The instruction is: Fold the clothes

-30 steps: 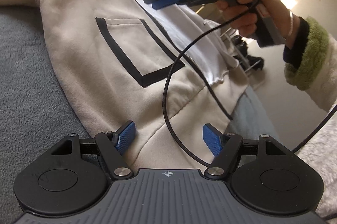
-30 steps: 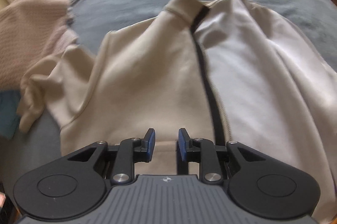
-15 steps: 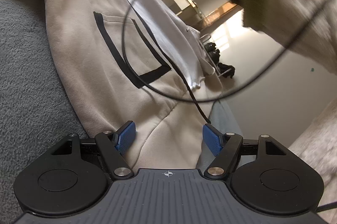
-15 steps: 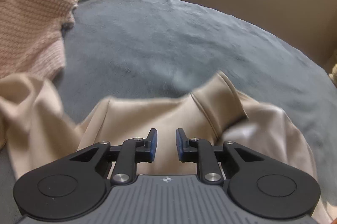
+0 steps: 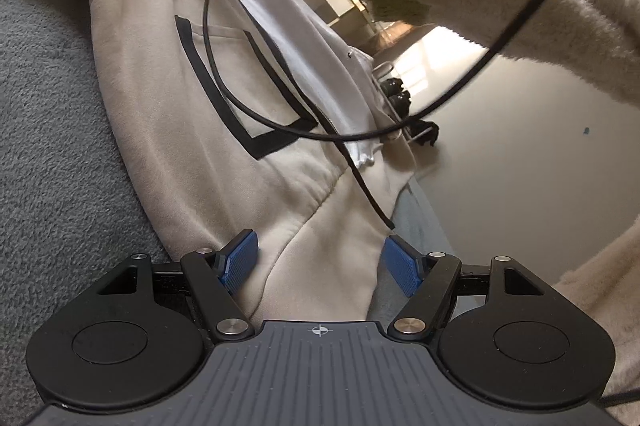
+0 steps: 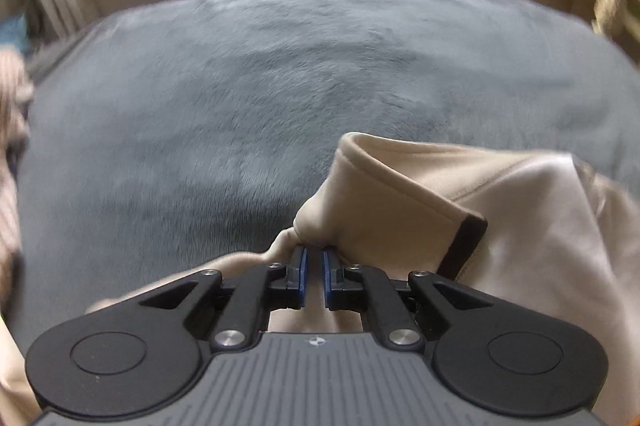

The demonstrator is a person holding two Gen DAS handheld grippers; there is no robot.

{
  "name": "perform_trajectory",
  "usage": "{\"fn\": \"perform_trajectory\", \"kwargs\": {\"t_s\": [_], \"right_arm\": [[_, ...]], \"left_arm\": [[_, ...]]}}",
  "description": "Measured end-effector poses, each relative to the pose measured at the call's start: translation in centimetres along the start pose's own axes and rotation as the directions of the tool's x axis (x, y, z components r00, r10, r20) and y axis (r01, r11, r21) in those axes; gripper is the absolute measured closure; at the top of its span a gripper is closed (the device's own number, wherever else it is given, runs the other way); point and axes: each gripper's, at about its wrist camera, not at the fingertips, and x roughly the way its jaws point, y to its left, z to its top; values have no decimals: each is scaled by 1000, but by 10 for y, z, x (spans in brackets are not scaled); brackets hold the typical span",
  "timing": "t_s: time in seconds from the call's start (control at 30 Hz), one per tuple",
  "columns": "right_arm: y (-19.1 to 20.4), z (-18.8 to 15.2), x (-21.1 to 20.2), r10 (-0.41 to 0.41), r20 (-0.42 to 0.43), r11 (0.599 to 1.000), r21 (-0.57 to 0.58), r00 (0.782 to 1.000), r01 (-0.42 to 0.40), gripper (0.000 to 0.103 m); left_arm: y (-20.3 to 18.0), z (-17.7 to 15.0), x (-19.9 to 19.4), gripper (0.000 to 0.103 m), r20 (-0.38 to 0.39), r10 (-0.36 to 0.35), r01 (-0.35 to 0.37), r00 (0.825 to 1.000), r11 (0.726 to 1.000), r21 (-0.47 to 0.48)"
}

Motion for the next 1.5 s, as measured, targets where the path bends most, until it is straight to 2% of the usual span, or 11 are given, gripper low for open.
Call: {"fn": "perform_trajectory", "kwargs": {"t_s": [0.3,0.57,0.8,0.9,1.1,1.2,1.27,1.33,1.4,1.43,1.5], "right_arm": [[-21,11,-46,107,111,987,106,988,-119,95],[-46,14,8,14,30,985,171,999,-19,96],[-73,23,-11,149,-38,975,175,988,-140,93],[-83,14,-55,353,-47,926,161,934,-342,92],[-88,-48,-117,692,-39,712,199,720,-673,77],[-78,-94,-116,780,-40,605,300,624,-737,77],[-67,-116,-112,823,-43,543,356,567,-761,77],[-59,-133,-113,859,-26,476,412,512,-777,77],[-49,-142,-113,886,-10,415,466,464,-781,77],[-39,-141,-114,889,-28,417,462,457,-783,77],[-8,-131,-127,854,-110,513,339,508,-789,77]], "left_arm": [[20,-10,-39,33,-4,8,-8,1000,1000,-1],[12,-14,-41,33,6,75,-76,997,997,15],[15,-17,-63,31,51,111,-102,993,983,-152],[10,-11,-73,29,64,158,-145,985,973,-180],[-11,-7,-117,21,133,299,-275,945,946,-171],[-12,-4,-139,18,176,397,-362,901,911,-199],[-6,0,-150,14,220,489,-435,844,865,-251],[9,3,-171,10,275,592,-493,757,795,-353],[27,5,-198,9,324,691,-535,646,713,-453],[34,7,-207,9,339,714,-540,613,691,-479],[47,10,-224,9,364,757,-547,542,647,-531]]}}
